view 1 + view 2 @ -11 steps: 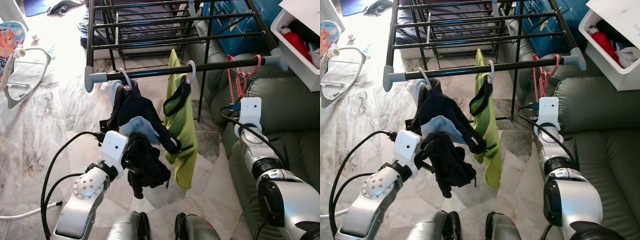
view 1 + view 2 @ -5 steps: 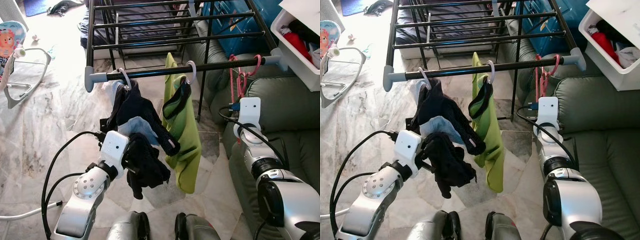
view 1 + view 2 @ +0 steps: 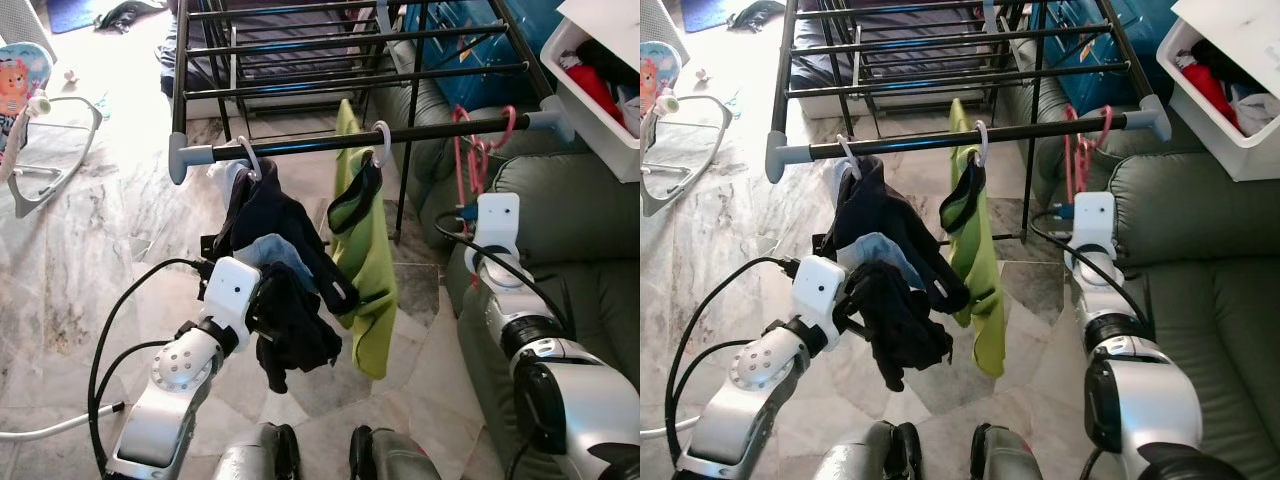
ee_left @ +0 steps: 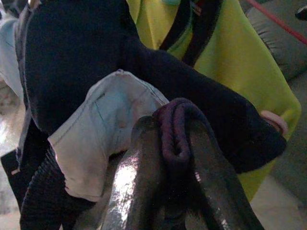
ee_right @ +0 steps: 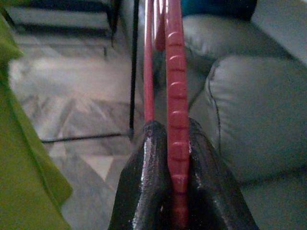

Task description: Hang hanger

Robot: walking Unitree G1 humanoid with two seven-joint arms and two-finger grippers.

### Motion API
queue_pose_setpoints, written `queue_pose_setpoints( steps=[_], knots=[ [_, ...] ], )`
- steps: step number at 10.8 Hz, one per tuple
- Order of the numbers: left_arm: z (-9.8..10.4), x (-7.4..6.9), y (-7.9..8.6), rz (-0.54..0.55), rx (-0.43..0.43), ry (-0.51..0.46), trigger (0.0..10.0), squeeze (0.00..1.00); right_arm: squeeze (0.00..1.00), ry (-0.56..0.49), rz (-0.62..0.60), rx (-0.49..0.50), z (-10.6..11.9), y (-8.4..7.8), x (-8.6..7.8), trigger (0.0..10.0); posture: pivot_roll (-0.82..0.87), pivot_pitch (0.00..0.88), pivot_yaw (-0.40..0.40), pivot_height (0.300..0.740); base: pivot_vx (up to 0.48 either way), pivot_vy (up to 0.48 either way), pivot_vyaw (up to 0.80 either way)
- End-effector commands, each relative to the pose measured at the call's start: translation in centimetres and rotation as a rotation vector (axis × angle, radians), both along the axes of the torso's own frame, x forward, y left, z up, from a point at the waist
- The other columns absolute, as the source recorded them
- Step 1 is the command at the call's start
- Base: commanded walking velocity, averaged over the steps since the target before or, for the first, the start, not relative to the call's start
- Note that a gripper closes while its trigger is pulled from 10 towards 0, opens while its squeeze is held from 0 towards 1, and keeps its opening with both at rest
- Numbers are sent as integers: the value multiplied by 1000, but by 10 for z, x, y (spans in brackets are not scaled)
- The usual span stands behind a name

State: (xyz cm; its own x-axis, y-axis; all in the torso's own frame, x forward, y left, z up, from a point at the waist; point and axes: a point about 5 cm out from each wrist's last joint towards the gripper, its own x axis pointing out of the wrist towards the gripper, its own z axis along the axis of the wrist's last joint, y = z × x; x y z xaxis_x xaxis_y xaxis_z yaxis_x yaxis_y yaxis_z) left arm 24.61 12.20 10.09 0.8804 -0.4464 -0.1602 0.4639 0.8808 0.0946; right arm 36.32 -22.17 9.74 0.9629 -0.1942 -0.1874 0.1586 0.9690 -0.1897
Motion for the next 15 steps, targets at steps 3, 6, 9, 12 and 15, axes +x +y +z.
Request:
queue_pose_setpoints(
  steps=[3,6,9,12,15],
  knots=[
    [16,12,3,71,33,-84,10000,0,0,-174,65,-32,20,11,3,0,48,150,-1,740,0,0,0],
    [11,5,-1,128,21,-75,10000,0,0,-195,102,-35,-2,13,-27,9882,26,142,-15,740,0,0,0],
    [11,5,-1,128,21,-75,10000,0,0,-195,102,-35,-2,13,-27,9882,26,142,-15,740,0,0,0],
    [11,5,-1,128,21,-75,10000,0,0,-195,102,-35,-2,13,-27,9882,26,142,-15,740,0,0,0],
    [11,5,-1,128,21,-75,10000,0,0,-195,102,-35,-2,13,-27,9882,26,142,-15,740,0,0,0]
  ],
)
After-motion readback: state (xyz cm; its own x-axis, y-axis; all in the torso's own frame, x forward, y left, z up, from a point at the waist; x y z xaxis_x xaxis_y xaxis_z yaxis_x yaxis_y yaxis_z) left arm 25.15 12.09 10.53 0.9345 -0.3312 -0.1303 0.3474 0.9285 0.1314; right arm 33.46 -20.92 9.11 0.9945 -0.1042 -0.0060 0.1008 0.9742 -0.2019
